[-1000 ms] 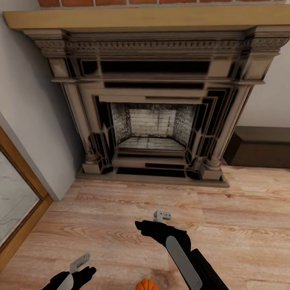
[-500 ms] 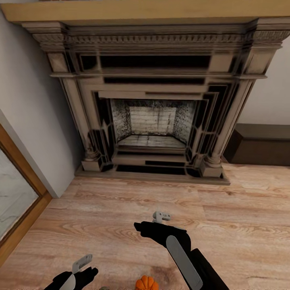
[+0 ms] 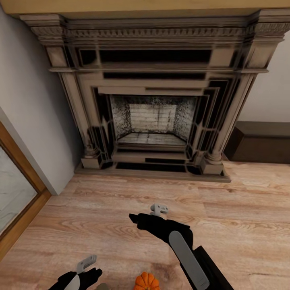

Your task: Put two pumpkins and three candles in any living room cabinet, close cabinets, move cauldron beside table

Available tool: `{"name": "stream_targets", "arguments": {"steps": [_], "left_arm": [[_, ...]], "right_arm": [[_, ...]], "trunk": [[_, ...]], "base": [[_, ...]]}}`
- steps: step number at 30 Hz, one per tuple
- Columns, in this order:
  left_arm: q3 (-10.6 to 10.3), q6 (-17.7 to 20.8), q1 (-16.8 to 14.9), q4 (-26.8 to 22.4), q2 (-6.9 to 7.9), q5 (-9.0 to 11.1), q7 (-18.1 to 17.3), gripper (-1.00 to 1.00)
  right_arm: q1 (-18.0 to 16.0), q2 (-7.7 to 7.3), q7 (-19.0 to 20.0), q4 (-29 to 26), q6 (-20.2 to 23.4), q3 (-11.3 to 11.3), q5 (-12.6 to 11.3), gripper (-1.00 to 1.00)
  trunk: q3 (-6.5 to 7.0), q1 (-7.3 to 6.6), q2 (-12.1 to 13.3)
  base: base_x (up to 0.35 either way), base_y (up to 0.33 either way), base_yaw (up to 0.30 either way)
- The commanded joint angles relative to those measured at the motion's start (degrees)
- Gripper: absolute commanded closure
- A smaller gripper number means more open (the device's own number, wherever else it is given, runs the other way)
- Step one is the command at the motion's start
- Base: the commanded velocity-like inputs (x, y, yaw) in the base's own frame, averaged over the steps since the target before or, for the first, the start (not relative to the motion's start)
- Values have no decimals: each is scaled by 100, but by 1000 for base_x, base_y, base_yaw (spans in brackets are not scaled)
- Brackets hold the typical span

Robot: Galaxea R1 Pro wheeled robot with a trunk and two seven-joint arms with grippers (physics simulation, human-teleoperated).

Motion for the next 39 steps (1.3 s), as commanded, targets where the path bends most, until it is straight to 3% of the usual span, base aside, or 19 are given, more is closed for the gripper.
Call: {"name": "stream_targets", "arguments": {"steps": [1, 9, 14, 18, 22, 39], "left_arm": [[-63, 24, -1, -9, 0, 42, 7, -100], [-196, 24, -1, -9, -52, 42, 20, -100], [-202, 24, -1, -9, -68, 42, 20, -100], [-213, 19, -1, -9, -187, 38, 16, -100], [-383, 22, -1, -9, -247, 42, 9, -100], [-476, 16, -1, -9, -299, 60, 15, -100]], "right_arm": [[-4, -1, -57, -33, 6, 6, -93, -100], [-4, 6, -60, -74, 6, 8, -148, -100], [-4, 6, -58, -70, 8, 3, -150, -100], [-5, 6, -57, -70, 8, 3, -157, -100], [-4, 6, -59, -70, 14, 3, -158, -100], [-4, 15, -54, -64, 205, -6, -159, -100]], "trunk": [[-23, 21, -44], [-167, 197, -364], [-278, 210, -371], [-366, 220, -376], [-455, 231, -382], [-477, 233, -383]], "base": [[0, 0, 0], [0, 0, 0], [0, 0, 0], [0, 0, 0], [0, 0, 0], [0, 0, 0]]}}
